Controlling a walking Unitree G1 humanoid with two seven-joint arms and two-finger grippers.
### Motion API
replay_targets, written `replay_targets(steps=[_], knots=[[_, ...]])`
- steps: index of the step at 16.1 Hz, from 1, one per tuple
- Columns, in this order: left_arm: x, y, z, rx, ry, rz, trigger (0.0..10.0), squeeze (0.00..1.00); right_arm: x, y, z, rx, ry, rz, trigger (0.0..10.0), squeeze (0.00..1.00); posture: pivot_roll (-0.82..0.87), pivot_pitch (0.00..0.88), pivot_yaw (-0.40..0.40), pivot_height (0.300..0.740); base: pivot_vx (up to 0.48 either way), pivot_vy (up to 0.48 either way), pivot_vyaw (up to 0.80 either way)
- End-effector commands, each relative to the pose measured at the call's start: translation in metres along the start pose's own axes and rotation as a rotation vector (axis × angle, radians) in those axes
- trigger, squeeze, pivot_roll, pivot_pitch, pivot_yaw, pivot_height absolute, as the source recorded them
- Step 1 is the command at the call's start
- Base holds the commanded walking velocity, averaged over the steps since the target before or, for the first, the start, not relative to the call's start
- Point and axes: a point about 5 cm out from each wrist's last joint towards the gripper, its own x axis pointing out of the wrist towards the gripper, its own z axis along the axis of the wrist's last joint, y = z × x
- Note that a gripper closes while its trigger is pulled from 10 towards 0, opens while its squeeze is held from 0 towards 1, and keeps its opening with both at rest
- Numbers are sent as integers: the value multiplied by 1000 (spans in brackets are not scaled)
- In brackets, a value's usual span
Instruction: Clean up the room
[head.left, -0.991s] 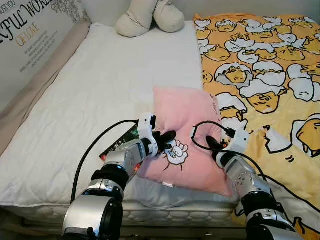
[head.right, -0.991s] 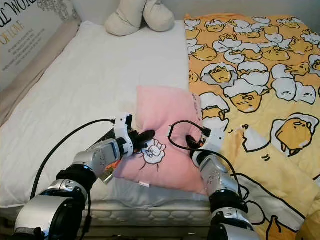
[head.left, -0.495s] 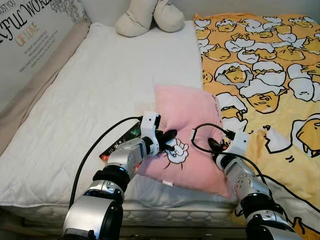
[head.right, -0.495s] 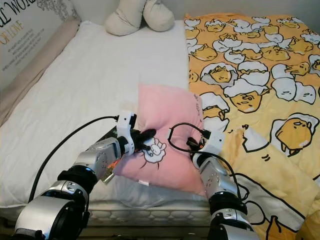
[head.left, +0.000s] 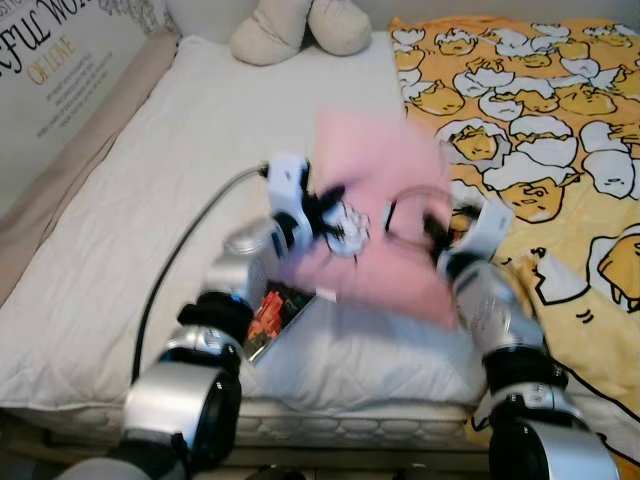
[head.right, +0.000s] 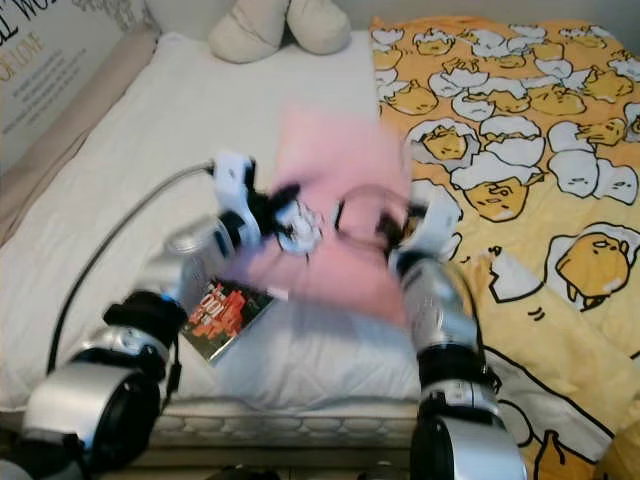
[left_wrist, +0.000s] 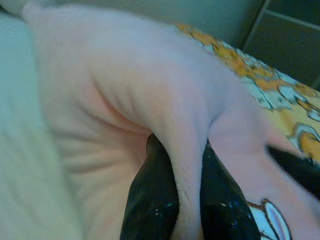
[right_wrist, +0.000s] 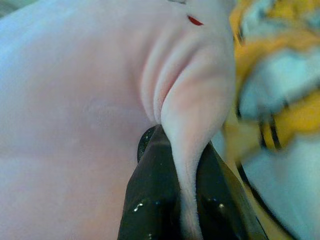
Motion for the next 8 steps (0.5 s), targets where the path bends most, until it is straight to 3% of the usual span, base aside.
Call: replay_targets(steps=[1,2,6,8], knots=[[-3,11,27,59,-96,55,6314,0,-1,2,5,-46,-29,-8,0,0,-167,0,102,740,0,0,0],[-4,13,33,96,-122,78,10000,0,-1,8,11,-158,-75,-7,10000,0,-164,0,99,740,0,0,0],[-6,10,33,125,-155,102,10000,0,-4,10,16,-147,-107,-16,10000,0,-164,0,94,740,0,0,0],[-7,9,25,142,-146,141,10000,0,-6,7,19,-186,-120,-27,10000,0,-162,0,89,740,0,472,0]])
